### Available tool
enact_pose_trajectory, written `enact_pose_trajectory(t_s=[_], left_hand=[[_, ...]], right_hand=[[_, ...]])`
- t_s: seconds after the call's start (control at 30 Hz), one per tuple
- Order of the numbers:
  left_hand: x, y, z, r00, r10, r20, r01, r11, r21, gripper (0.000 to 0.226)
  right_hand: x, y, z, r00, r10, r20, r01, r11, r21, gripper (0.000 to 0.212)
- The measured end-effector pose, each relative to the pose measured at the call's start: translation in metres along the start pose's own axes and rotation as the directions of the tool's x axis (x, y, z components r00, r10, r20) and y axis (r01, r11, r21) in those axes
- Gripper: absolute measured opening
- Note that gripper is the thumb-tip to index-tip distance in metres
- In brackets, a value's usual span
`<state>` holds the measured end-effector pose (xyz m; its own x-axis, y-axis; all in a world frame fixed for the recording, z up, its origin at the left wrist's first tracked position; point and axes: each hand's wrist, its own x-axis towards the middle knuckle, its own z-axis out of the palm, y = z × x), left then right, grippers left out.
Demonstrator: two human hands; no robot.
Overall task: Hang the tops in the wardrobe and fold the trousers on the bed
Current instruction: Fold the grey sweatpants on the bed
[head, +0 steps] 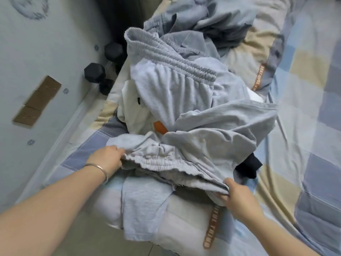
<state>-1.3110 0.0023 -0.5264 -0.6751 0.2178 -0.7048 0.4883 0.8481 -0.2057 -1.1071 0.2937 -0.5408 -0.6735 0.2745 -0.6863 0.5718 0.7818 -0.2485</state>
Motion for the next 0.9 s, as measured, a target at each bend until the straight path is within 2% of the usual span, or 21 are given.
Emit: enact_pose_trajectory(t_s=[0.07,0.13,0.2,0.27,0.37,0.43,0.53,0.63,0.67,0.7,0.73,0.77,0.8,0.83,0.87,0.9], left_hand=[[-0.036,-0.006,-0.026,0.999,0.05,-0.016,-0.048,0.997,0.062,0.031],[-0.072,-0.004,-0.057,0.994,0.096,-0.054,-0.092,0.994,0.058,0.03],[-0.111,0.005,-0.093,0.982,0.129,-0.138,-0.131,0.991,-0.007,0.023],[-0.146,0.019,-0.132,0.958,0.129,-0.255,-0.175,0.971,-0.163,0.025],[-0.197,0.048,-0.187,0.917,0.063,-0.393,-0.218,0.906,-0.363,0.033],[-0.233,0.074,-0.224,0.895,0.033,-0.445,-0.215,0.906,-0.365,0.032],[-0.292,0.12,-0.274,0.821,-0.012,-0.571,-0.213,0.922,-0.325,0.035],[-0.349,0.173,-0.311,0.714,-0.153,-0.684,-0.182,0.902,-0.392,0.019],[-0.367,0.193,-0.32,0.711,-0.2,-0.674,-0.175,0.878,-0.445,0.013],[-0.385,0.217,-0.33,0.725,-0.254,-0.641,-0.233,0.785,-0.574,0.016],[-0.4,0.244,-0.339,0.776,-0.31,-0.55,-0.333,0.54,-0.773,0.021],[-0.415,0.274,-0.345,0.863,-0.313,-0.397,-0.38,0.117,-0.918,0.027],[-0.427,0.302,-0.351,0.933,-0.263,-0.246,-0.321,-0.293,-0.901,0.032],[-0.434,0.326,-0.352,0.968,-0.195,-0.156,-0.241,-0.556,-0.796,0.034],[-0.435,0.346,-0.349,0.984,-0.136,-0.115,-0.177,-0.684,-0.708,0.032],[-0.434,0.364,-0.348,0.993,-0.089,-0.081,-0.12,-0.73,-0.673,0.029]], right_hand=[[-0.02,0.013,-0.042,0.999,-0.045,-0.022,0.045,0.999,-0.013,0.041],[-0.044,0.027,-0.088,0.994,-0.086,-0.071,0.082,0.995,-0.059,0.034],[-0.076,0.044,-0.133,0.981,-0.11,-0.158,0.097,0.991,-0.089,0.025],[-0.113,0.067,-0.176,0.97,-0.097,-0.223,0.079,0.993,-0.09,0.024],[-0.176,0.109,-0.236,0.95,-0.068,-0.305,0.043,0.995,-0.088,0.032],[-0.217,0.144,-0.27,0.931,-0.048,-0.363,0.044,0.999,-0.018,0.03],[-0.28,0.205,-0.321,0.884,-0.003,-0.467,0.067,0.991,0.119,0.021],[-0.345,0.262,-0.366,0.804,0.02,-0.595,0.14,0.965,0.221,0.02],[-0.367,0.279,-0.379,0.776,0.027,-0.63,0.166,0.955,0.246,0.019],[-0.388,0.295,-0.388,0.752,0.038,-0.658,0.195,0.941,0.277,0.016],[-0.407,0.308,-0.396,0.732,0.05,-0.679,0.229,0.921,0.315,0.013],[-0.426,0.32,-0.402,0.719,0.061,-0.693,0.261,0.899,0.351,0.015],[-0.443,0.329,-0.405,0.714,0.057,-0.698,0.292,0.881,0.371,0.02],[-0.458,0.336,-0.405,0.72,0.051,-0.692,0.303,0.874,0.38,0.024],[-0.473,0.342,-0.403,0.733,0.043,-0.679,0.305,0.871,0.384,0.026],[-0.487,0.348,-0.401,0.748,0.031,-0.662,0.306,0.87,0.386,0.03]])
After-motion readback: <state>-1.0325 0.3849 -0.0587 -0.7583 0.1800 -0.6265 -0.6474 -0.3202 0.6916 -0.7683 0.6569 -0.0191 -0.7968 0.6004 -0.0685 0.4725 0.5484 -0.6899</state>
